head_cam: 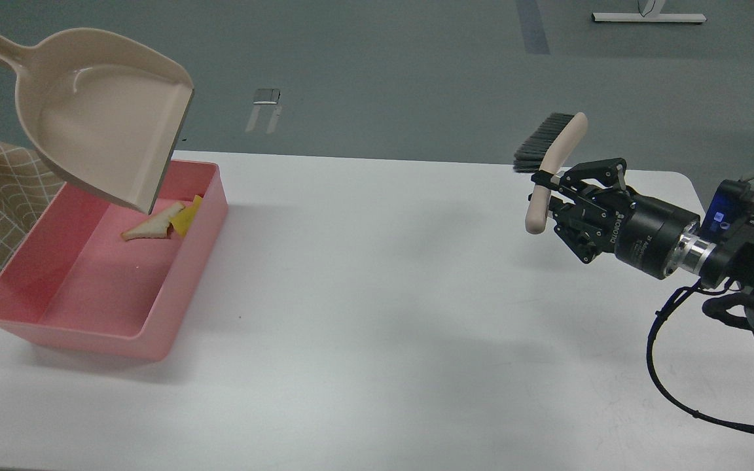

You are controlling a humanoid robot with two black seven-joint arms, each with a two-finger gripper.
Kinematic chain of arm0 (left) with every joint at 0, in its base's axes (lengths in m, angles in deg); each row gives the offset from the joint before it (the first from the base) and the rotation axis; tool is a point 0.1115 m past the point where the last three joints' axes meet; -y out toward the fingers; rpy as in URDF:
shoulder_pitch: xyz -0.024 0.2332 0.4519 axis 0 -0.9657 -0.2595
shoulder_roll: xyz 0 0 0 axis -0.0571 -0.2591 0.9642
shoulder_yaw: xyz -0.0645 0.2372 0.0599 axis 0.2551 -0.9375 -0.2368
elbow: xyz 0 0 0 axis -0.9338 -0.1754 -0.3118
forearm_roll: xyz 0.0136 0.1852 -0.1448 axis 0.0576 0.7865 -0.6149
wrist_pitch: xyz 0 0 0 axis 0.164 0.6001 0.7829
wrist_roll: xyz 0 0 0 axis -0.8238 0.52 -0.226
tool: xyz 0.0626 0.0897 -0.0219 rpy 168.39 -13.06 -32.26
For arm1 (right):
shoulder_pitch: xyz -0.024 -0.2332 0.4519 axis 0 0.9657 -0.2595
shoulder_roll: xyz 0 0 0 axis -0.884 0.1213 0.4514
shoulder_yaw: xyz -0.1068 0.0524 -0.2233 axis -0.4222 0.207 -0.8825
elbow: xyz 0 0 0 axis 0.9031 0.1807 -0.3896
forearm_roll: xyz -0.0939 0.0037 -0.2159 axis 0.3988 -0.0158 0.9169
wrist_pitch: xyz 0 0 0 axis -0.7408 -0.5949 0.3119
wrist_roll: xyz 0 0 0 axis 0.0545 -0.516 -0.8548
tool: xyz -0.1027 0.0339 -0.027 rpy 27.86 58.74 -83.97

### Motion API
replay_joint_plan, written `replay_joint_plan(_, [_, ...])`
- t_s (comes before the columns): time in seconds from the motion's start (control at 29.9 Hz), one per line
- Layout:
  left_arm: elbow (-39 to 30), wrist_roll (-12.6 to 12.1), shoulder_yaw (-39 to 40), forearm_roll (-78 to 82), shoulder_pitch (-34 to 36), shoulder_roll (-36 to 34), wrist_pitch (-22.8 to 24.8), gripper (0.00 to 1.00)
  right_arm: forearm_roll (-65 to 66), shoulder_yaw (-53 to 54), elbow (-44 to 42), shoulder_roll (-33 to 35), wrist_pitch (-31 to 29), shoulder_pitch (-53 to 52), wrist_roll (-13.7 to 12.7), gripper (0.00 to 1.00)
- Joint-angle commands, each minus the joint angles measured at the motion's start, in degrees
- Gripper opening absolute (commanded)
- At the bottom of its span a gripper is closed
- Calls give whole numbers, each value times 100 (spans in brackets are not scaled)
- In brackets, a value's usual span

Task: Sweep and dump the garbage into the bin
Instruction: 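Tilt the dustpan with the left gripper to dump debris into the bin, then lower the dustpan back onto the table with the left gripper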

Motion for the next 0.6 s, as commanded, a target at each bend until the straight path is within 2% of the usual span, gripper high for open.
replay_joint_plan(0.0, [-8,1,-2,-355,55,328,24,0,0,-3,-1,1,0,-9,0,2])
replay_joint_plan(0.23, [-79,1,-2,-522,55,1225,-55,0,0,-30,8,37,0,-44,0,2])
replay_joint_plan(0.37, [-70,1,-37,-522,46,1953,-318,0,0,-39,8,37,0,-35,0,2])
replay_joint_plan(0.57, [-26,1,-55,-513,37,2885,-371,0,9,-47,8,19,0,-27,0,2])
